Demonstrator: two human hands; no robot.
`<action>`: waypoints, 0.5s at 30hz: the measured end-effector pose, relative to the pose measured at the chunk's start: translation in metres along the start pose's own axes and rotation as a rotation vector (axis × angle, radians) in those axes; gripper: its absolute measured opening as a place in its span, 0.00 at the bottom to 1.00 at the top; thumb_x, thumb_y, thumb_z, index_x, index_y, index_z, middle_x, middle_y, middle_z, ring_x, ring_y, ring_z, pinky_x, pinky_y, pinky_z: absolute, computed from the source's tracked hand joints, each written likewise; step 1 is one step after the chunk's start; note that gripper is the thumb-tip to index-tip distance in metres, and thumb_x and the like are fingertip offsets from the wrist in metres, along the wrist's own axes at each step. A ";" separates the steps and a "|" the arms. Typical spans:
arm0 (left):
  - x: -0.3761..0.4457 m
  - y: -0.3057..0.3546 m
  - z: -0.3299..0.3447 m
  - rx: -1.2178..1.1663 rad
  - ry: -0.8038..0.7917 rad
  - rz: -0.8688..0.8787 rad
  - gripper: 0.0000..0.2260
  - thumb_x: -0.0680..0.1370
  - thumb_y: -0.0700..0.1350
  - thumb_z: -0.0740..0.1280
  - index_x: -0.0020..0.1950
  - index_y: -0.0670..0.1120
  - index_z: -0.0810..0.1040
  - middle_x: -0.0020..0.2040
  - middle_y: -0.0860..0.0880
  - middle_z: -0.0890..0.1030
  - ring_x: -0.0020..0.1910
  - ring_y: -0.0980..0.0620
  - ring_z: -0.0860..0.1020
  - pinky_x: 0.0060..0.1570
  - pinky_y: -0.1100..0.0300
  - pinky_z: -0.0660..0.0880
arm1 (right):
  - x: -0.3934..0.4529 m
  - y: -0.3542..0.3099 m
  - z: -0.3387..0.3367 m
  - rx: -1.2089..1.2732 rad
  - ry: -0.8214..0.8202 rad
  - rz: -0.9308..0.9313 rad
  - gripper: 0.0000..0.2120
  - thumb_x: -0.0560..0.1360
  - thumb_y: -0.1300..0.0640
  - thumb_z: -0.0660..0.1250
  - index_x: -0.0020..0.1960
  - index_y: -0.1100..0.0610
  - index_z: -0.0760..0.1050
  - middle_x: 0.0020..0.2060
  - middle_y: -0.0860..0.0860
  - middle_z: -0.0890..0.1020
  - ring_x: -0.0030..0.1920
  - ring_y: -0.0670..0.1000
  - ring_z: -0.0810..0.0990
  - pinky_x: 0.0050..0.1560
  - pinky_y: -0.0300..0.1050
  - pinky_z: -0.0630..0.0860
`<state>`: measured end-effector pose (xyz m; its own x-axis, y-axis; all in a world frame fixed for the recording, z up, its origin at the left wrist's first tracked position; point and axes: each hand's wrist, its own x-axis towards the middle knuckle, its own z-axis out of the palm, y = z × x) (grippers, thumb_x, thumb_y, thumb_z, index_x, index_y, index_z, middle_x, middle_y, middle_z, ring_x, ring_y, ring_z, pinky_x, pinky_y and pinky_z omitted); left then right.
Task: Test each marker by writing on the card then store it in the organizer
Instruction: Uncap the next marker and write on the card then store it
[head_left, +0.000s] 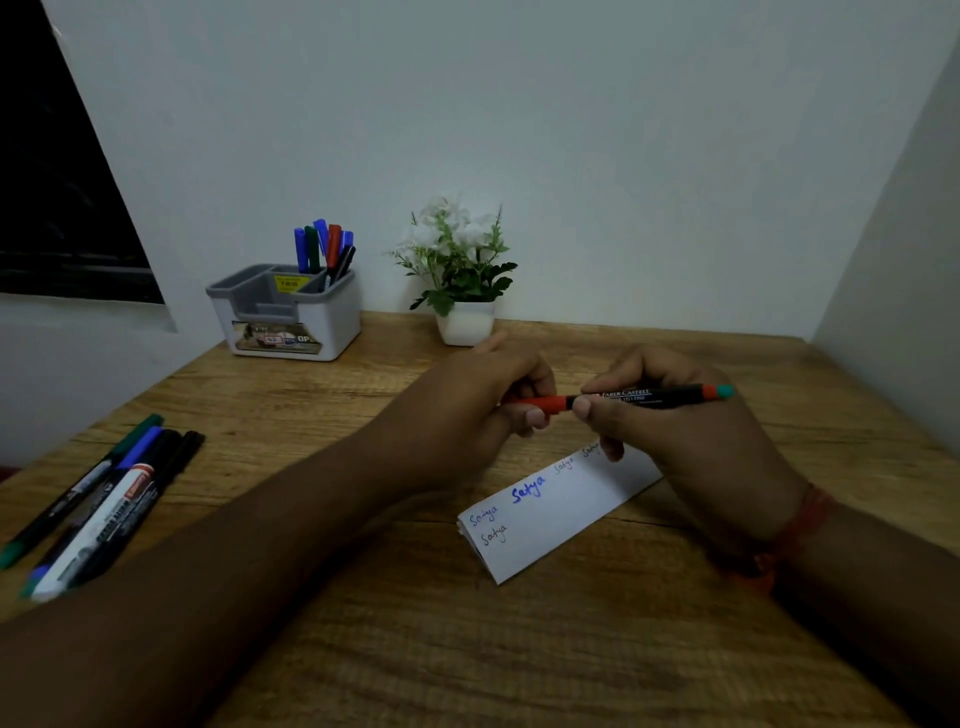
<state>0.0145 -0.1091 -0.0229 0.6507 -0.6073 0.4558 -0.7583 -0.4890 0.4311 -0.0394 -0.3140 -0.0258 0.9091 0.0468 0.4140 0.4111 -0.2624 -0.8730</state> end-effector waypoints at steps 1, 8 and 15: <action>0.000 0.001 0.000 -0.022 -0.001 -0.011 0.06 0.78 0.39 0.69 0.52 0.48 0.78 0.43 0.55 0.82 0.43 0.60 0.80 0.54 0.61 0.76 | 0.001 0.001 0.000 0.018 0.001 0.005 0.04 0.72 0.60 0.76 0.43 0.60 0.81 0.32 0.52 0.83 0.31 0.50 0.80 0.36 0.41 0.78; 0.003 0.001 0.005 -0.053 -0.032 -0.068 0.05 0.79 0.41 0.68 0.52 0.50 0.77 0.43 0.55 0.82 0.43 0.61 0.80 0.48 0.57 0.77 | 0.003 0.004 0.003 0.006 0.016 0.072 0.03 0.75 0.59 0.73 0.47 0.59 0.81 0.33 0.54 0.82 0.33 0.49 0.80 0.36 0.39 0.79; -0.004 -0.010 -0.021 0.176 -0.031 -0.198 0.20 0.82 0.55 0.61 0.74 0.54 0.67 0.68 0.56 0.73 0.65 0.64 0.63 0.75 0.41 0.55 | 0.013 -0.008 0.011 0.172 0.127 0.141 0.12 0.80 0.51 0.63 0.53 0.60 0.75 0.48 0.58 0.85 0.47 0.54 0.87 0.44 0.49 0.86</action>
<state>0.0208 -0.0890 -0.0129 0.7878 -0.5061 0.3509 -0.6129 -0.7003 0.3660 -0.0307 -0.3009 -0.0159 0.9470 -0.1030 0.3043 0.2959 -0.0895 -0.9510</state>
